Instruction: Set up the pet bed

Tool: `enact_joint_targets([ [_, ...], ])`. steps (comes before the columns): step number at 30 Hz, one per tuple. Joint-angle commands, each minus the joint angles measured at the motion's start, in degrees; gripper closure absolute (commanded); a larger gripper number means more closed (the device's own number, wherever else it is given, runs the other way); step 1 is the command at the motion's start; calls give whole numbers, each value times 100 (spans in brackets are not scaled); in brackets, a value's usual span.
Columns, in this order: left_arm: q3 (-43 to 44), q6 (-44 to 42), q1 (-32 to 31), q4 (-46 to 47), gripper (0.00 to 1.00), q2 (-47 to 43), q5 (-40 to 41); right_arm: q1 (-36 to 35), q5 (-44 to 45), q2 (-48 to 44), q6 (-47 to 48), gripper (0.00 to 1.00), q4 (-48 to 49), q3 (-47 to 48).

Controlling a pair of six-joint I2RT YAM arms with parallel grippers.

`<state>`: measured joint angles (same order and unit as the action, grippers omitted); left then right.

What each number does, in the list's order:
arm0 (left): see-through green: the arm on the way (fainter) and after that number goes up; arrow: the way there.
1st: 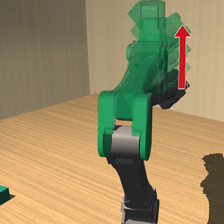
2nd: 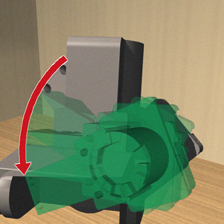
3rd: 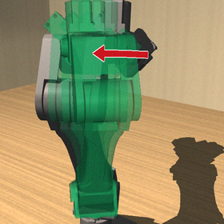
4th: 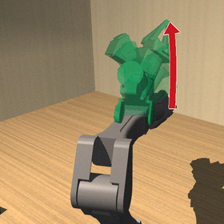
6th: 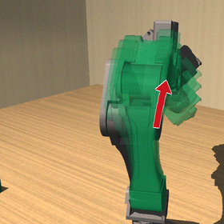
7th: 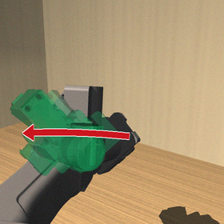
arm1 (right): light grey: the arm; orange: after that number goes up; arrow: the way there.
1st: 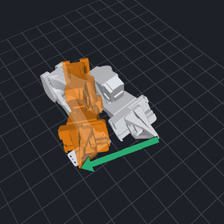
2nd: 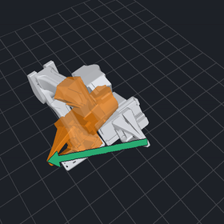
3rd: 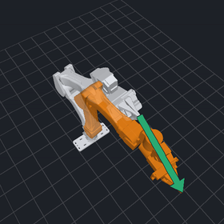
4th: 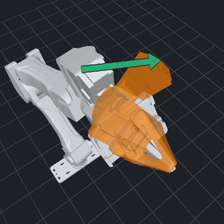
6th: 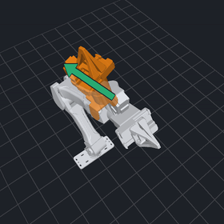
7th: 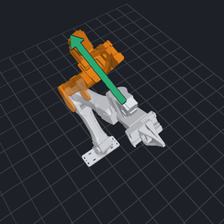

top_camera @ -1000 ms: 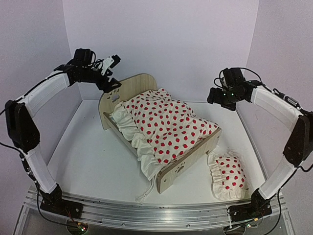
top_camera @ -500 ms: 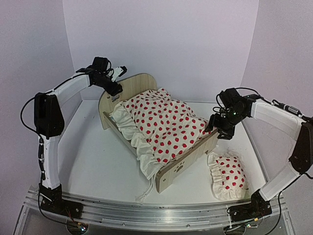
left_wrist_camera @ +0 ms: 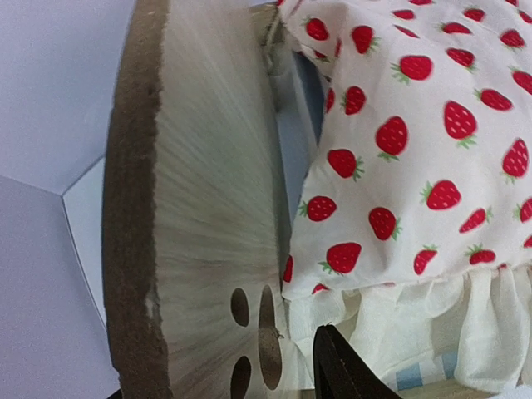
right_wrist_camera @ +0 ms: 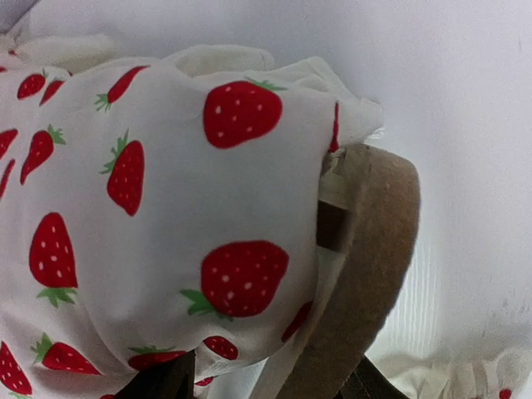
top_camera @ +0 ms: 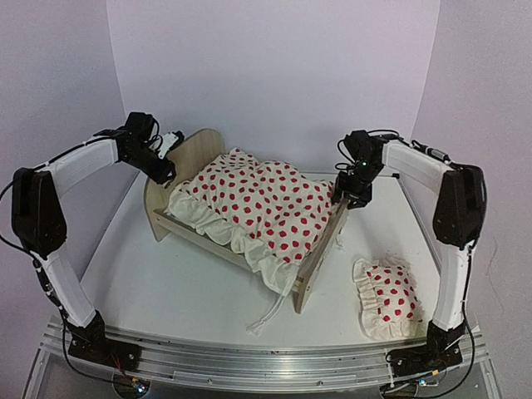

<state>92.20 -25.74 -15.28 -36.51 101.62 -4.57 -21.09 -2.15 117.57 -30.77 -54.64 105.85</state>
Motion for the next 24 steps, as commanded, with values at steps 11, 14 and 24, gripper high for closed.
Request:
enact_joint_targets([
  [11,-1437,-419,-380,921,36,-2895,-1638,100,-185,1085,1200,25,1115,2315],
  [14,-1195,-979,-1302,810,42,-2788,-1304,104,271,392,1486,24,1113,1793],
  [24,-877,-1469,-2707,611,32,-1171,-1229,-59,288,-1771,1175,28,1121,-440],
])
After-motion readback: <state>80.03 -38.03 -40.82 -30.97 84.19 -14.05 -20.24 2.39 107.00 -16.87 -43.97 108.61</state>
